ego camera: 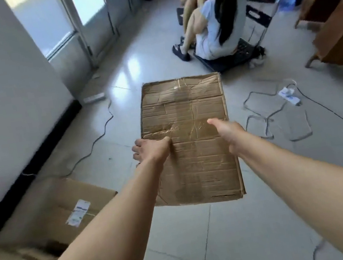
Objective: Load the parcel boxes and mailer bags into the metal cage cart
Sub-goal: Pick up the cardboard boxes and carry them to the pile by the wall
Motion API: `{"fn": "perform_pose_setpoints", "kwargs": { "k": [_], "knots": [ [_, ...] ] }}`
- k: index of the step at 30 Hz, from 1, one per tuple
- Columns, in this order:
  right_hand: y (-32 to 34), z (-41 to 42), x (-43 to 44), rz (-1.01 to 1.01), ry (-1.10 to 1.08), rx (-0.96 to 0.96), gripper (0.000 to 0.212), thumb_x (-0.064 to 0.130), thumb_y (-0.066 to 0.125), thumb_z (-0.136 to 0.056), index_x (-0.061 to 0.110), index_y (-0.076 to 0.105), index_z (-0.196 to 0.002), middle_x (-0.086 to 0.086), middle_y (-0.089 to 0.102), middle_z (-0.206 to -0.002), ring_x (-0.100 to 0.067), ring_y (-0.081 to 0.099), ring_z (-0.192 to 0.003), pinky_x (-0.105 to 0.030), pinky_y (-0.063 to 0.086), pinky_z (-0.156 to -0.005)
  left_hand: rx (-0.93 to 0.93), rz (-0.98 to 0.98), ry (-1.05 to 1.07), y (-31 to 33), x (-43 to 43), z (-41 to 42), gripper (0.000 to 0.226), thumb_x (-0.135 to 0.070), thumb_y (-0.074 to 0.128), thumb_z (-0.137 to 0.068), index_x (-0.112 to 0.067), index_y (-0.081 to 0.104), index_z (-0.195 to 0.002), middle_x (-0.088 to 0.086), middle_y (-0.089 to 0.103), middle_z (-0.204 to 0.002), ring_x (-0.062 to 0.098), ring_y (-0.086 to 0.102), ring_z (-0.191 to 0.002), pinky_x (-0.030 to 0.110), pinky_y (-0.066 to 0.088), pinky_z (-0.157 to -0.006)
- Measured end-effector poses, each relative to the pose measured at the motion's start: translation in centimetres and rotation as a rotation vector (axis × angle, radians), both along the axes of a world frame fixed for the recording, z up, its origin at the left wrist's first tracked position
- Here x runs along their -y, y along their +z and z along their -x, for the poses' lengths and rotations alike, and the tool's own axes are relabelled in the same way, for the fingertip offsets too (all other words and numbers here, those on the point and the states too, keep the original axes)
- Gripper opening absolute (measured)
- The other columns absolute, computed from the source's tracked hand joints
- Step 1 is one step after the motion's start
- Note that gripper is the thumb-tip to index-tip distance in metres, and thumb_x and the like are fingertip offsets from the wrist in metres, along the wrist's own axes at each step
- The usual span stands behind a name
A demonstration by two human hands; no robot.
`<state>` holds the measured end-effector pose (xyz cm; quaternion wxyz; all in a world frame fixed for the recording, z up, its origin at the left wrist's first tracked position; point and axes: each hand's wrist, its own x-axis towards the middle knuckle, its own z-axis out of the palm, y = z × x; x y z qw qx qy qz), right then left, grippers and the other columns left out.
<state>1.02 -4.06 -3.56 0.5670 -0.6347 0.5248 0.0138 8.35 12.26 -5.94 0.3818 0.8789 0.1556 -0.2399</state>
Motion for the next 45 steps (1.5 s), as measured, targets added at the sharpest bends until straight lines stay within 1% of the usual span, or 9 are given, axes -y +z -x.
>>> {"fn": "perform_pose_setpoints", "kwargs": {
  "k": [8,12,16,20,24,27,30,37,45],
  "knots": [
    [-0.6,-15.9,-11.6,-0.023,0.516,-0.051,0.077,0.057,0.063,-0.080,0.014,0.040,-0.140,-0.009,0.047,-0.139,-0.032,0.047,-0.125,-0.041,0.042,-0.101,-0.032,0.035,0.535,-0.5,-13.1,-7.0,0.087,-0.042,0.068,-0.077,-0.002,0.023,-0.139,0.016,0.027,-0.146,0.033,0.029,-0.134,0.040,0.027,-0.110],
    [-4.0,-21.9,-15.4,-0.064,0.739,-0.064,0.104,0.066,0.064,-0.041,0.016,0.049,-0.130,-0.008,0.056,-0.126,-0.031,0.059,-0.107,-0.045,0.050,-0.094,-0.053,0.047,0.747,-2.2,-16.6,-8.4,0.087,-0.043,0.070,-0.077,-0.003,0.023,-0.140,0.015,0.028,-0.146,0.032,0.029,-0.135,0.039,0.027,-0.111],
    [-6.1,-24.9,-18.7,-0.046,0.892,-0.127,0.087,0.058,0.065,-0.068,0.010,0.041,-0.137,-0.005,0.047,-0.135,-0.032,0.051,-0.116,-0.041,0.044,-0.096,-0.098,0.069,0.887,-4.9,-18.8,-9.1,0.088,-0.041,0.071,-0.077,-0.004,0.022,-0.141,0.014,0.028,-0.146,0.033,0.032,-0.132,0.041,0.031,-0.108],
    [-10.9,-27.1,-22.2,-0.026,1.032,-0.190,0.074,0.052,0.063,-0.082,0.008,0.040,-0.137,-0.006,0.047,-0.127,-0.025,0.046,-0.104,-0.036,0.038,-0.083,-0.161,0.050,0.992,-9.1,-21.4,-8.7,0.085,-0.037,0.070,-0.079,-0.005,0.022,-0.141,0.013,0.027,-0.146,0.031,0.033,-0.130,0.039,0.035,-0.102],
    [-16.3,-27.8,-24.3,-0.007,1.063,-0.253,0.072,0.052,0.065,-0.079,0.008,0.045,-0.133,-0.010,0.050,-0.130,-0.026,0.052,-0.102,-0.037,0.043,-0.082,-0.241,0.026,0.988,-13.9,-23.2,-9.0,0.087,-0.035,0.069,-0.081,-0.005,0.018,-0.144,0.012,0.023,-0.149,0.031,0.030,-0.133,0.040,0.034,-0.101],
    [-21.3,-28.2,-24.3,-0.011,1.017,-0.279,0.073,0.049,0.066,-0.080,0.007,0.043,-0.135,-0.011,0.046,-0.133,-0.029,0.050,-0.115,-0.038,0.043,-0.092,-0.305,0.034,0.934,-18.8,-23.7,-10.0,0.096,-0.035,0.071,-0.080,-0.006,0.010,-0.149,0.013,0.018,-0.155,0.033,0.025,-0.140,0.044,0.032,-0.111],
    [-26.6,-27.7,-22.8,-0.015,0.937,-0.331,0.078,0.050,0.067,-0.077,0.007,0.040,-0.137,-0.010,0.045,-0.137,-0.031,0.045,-0.123,-0.040,0.040,-0.102,-0.372,0.037,0.844,-23.9,-23.5,-10.8,0.097,-0.037,0.073,-0.076,-0.008,0.013,-0.147,0.014,0.026,-0.149,0.034,0.034,-0.133,0.047,0.037,-0.108],
    [-35.0,-24.5,-16.6,-0.016,0.766,-0.485,0.065,0.039,0.066,-0.085,0.004,0.046,-0.135,-0.012,0.048,-0.136,-0.031,0.045,-0.126,-0.033,0.037,-0.092,-0.448,0.124,0.600,-31.7,-20.1,-10.3,0.099,-0.033,0.071,-0.081,-0.003,0.008,-0.151,0.016,0.014,-0.156,0.030,0.024,-0.142,0.038,0.027,-0.114],
    [-41.2,-21.2,-11.1,-0.082,0.669,-0.491,0.069,0.042,0.066,-0.083,0.009,0.042,-0.139,-0.011,0.046,-0.140,-0.031,0.043,-0.128,-0.035,0.036,-0.097,-0.504,0.160,0.438,-37.5,-16.0,-8.4,0.098,-0.037,0.068,-0.084,-0.004,0.007,-0.153,0.015,0.005,-0.161,0.028,0.014,-0.147,0.040,0.019,-0.118]
  ]
}}
